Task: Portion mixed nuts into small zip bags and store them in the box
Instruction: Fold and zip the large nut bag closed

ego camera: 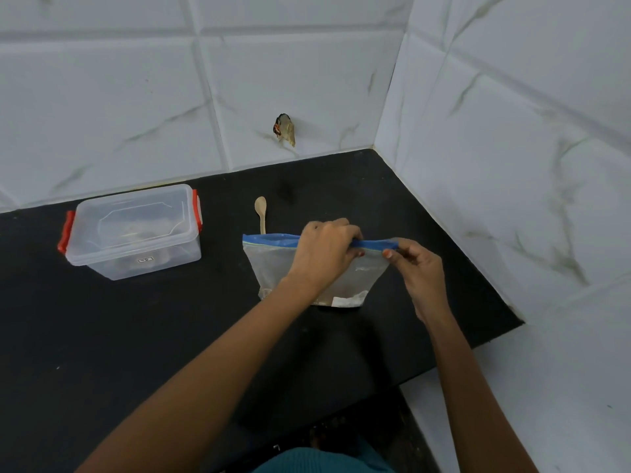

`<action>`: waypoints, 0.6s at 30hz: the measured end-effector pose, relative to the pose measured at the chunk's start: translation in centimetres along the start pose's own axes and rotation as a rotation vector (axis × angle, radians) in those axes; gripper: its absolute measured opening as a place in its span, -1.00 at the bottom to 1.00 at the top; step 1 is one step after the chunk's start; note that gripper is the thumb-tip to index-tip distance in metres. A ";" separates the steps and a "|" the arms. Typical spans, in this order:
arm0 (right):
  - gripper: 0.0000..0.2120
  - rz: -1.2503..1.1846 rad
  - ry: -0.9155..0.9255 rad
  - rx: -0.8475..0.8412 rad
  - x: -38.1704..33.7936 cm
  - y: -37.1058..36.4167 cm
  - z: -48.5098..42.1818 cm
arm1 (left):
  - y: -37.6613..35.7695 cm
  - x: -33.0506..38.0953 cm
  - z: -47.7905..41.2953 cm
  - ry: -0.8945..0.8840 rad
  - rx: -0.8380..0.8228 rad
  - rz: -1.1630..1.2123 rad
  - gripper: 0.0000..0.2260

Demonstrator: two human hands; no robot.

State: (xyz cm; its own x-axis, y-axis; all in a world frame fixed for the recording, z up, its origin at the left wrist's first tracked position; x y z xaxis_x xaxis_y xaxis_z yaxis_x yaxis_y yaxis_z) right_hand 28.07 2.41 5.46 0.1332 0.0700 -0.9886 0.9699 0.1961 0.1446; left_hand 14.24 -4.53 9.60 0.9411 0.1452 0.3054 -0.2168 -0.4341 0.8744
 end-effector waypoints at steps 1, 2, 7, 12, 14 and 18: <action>-0.77 -0.008 0.002 -0.020 0.0 0.1 0.0 | 0.0 0.0 -0.1 0.015 -0.002 0.033 -0.80; -0.75 -0.004 0.002 -0.036 0.0 0.1 -0.1 | 0.1 0.0 -0.2 0.034 -0.001 0.057 -0.82; -0.80 0.095 0.078 -0.010 0.2 0.1 -0.5 | 0.1 0.5 -0.6 0.064 -0.019 0.129 -0.88; -0.86 0.124 0.178 0.004 0.4 0.0 -0.9 | 0.4 1.2 -1.0 0.023 -0.090 0.111 -0.78; -0.85 0.144 0.196 -0.012 0.4 -0.1 -1.0 | 0.4 1.4 -1.2 0.022 -0.105 0.094 -0.81; -0.86 0.084 0.100 -0.026 0.3 0.1 -1.0 | 0.1 1.5 -1.3 0.096 -0.083 0.127 -0.86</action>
State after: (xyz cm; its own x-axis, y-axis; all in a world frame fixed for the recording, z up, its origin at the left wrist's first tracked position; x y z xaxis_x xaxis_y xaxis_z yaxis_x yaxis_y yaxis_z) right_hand 27.98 3.47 5.21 0.1920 0.1840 -0.9640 0.9503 0.2103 0.2295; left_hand 15.26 -3.17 10.59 0.8766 0.1802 0.4463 -0.3564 -0.3800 0.8535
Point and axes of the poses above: each hand's wrist, its own z-axis away from the middle knuckle, its own y-axis out of the back of the hand, x = y × z, the point moved 2 cm from there along -z, towards the middle knuckle, and after that the axes turned 11 degrees about x, right-handed, at the moved point
